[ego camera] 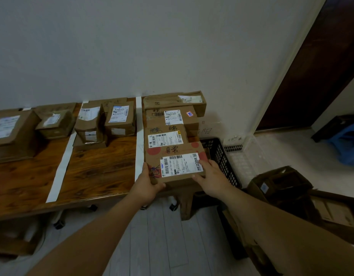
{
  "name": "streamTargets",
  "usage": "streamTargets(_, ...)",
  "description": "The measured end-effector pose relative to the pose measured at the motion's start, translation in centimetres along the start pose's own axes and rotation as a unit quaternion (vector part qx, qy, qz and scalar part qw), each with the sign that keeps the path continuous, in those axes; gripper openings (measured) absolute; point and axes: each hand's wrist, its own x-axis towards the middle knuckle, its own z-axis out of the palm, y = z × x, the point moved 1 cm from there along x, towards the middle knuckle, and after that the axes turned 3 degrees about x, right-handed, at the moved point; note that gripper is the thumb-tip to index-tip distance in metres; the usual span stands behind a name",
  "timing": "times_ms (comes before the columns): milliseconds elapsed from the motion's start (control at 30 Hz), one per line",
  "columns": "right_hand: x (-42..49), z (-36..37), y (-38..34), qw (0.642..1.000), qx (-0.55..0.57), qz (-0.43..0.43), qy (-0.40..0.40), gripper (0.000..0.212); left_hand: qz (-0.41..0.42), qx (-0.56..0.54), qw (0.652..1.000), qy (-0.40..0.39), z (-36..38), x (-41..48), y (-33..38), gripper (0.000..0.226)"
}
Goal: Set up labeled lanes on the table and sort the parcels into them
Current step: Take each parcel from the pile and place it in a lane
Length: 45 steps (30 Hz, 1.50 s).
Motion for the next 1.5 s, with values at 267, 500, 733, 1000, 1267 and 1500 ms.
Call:
streamTargets(267, 0.6, -0.3, -0.5, 1.0, -0.012, 0.003, -0.009, 0.058, -0.017, 0.016, 1.0, 0.006, -0.2, 0.6, 0.6, 0.092)
streamTargets(500, 0.3, -0.5, -0.6, 0.999, -0.013, 0.025, -0.024, 0.059, -0.044, 0.002, 0.999, -0.015, -0.5, 0.0, 0.4, 0.105)
streamTargets(733, 1.3, -2.4, -4.2, 0.998, -0.049, 0.026, -0.031, 0.071, -0.051, -0.006, 0.999, 0.018, -5.4, -1.7, 2.5, 0.091)
streamTargets(1000, 4.1, -3.2, -17.1, 0.995, -0.098, -0.021, -0.013, 0.069, -0.035, 0.077, 0.994, 0.07, -19.2, -2.6, 4.3, 0.064)
streamTargets(1267, 5.5, -1.0, -31.1, 0.988, -0.137, -0.066, 0.035, 0.059, 0.037, 0.154, 0.982, 0.099, -35.7, -1.8, 2.9, 0.07)
streamTargets(1500, 9.8, 5.9, -40.1, 0.985, -0.168, -0.045, 0.008, 0.073, 0.035, 0.238, 0.963, 0.119, -46.8, -1.5, -1.9, 0.077)
